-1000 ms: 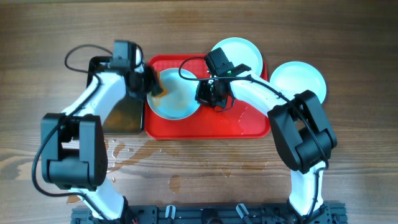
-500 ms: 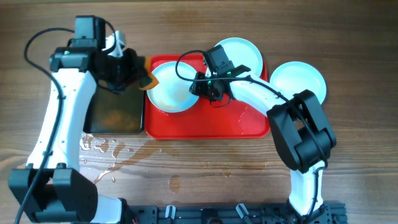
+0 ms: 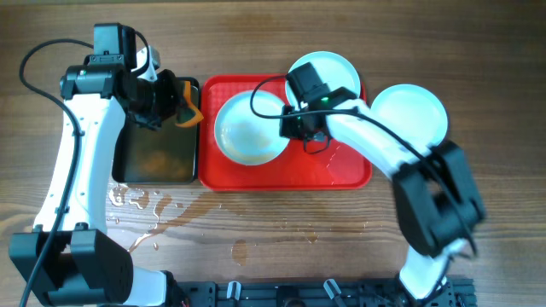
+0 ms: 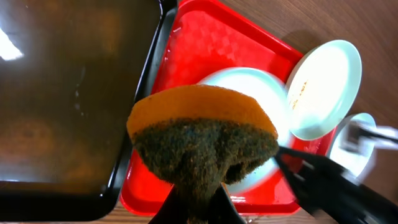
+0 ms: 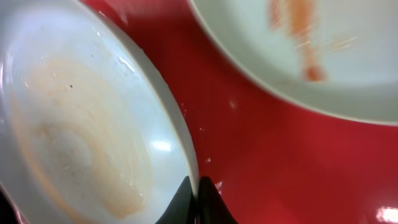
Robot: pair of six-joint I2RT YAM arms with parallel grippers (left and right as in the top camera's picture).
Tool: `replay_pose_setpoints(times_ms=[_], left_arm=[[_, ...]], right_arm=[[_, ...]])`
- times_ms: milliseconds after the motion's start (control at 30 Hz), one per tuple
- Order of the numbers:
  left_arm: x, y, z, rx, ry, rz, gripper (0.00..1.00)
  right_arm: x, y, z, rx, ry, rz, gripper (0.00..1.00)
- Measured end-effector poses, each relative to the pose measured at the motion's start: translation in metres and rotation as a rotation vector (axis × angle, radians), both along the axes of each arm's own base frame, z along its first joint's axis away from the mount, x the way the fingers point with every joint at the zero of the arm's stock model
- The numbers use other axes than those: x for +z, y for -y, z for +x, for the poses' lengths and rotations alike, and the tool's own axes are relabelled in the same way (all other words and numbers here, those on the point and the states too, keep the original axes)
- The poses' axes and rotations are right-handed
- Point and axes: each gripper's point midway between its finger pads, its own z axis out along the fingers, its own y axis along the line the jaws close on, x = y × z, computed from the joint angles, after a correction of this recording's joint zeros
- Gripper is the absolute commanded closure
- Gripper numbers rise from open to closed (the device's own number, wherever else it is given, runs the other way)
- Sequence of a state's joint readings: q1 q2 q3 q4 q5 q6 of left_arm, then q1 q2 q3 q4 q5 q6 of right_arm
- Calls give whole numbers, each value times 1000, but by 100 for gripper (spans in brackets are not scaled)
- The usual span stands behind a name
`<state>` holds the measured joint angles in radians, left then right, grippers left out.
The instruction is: Clean dirty plates on tray and stack at the side
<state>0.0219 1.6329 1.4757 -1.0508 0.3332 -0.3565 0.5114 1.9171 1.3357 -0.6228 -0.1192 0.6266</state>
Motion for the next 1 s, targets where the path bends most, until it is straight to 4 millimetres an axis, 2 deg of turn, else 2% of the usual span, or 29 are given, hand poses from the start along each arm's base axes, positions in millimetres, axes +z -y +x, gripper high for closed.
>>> replay_pose_setpoints(times_ms=[100,133,167,267,300,400,500,567,733,1000], left_arm=[[0,-1,0,1,1,4,96],[0,-1,1,2,3,4,96],[0,-1,1,2,4,7,96],[0,-1,2,3,9,7,96],[0,-1,3,3,10,7,96],[-4,-1,3,2,-1,7,96],[-13,0,5,0,-28,7,96],[-18,-1,5,0,-40,7,96],[-18,0,5,0,-42,6,96],[-18,0,5,0,-41,6,96]], right_arm=[[71,33,5,-44,189,-104,96],[86,43,5,-58,231,-136,96],[105,61,3,-88,290,-210,96],[121,81,-2,-116,361,-358,96],[130,85,-5,-111,426,-483,96],[156,81,-11,-97,577,-681,96],[181,55,-28,-45,727,-798,95],[194,45,-36,-13,800,-867,96],[225,46,-41,-54,920,-1007,96],[237,50,-42,-74,954,-1070,96]])
